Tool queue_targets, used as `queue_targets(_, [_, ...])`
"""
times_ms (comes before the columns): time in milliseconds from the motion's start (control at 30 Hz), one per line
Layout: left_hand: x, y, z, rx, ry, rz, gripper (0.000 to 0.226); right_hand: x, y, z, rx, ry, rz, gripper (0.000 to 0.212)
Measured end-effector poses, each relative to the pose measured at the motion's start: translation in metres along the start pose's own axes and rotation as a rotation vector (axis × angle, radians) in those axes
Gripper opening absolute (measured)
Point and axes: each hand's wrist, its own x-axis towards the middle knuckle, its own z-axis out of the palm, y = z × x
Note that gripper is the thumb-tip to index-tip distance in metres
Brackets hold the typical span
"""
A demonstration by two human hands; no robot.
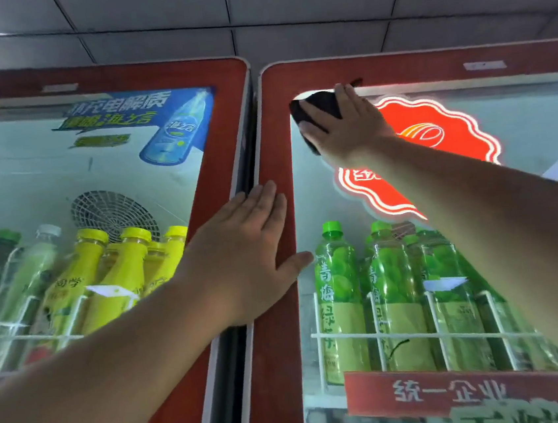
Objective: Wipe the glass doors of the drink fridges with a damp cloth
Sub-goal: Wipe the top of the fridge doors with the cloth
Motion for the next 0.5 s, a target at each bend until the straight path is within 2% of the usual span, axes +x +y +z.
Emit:
queue_targets(100, [-0.001, 0.003, 0.005, 0.001, 0.043, -0.007, 0.103, 0.018, -0.018, -0.005, 0.085, 0.021, 0.136, 0.06])
queue_targets(300, [-0.004, 0.005, 0.01, 0.0, 0.044, -0.021, 0.099, 0.031, -0.049, -0.011, 0.116, -0.005, 0.189, 0.057])
queue_targets(500, [-0.002, 0.002, 0.008, 0.011, 0.011, -0.02, 0.1, 0.007, -0.057, -0.006, 0.092, 0.021, 0.102, 0.056])
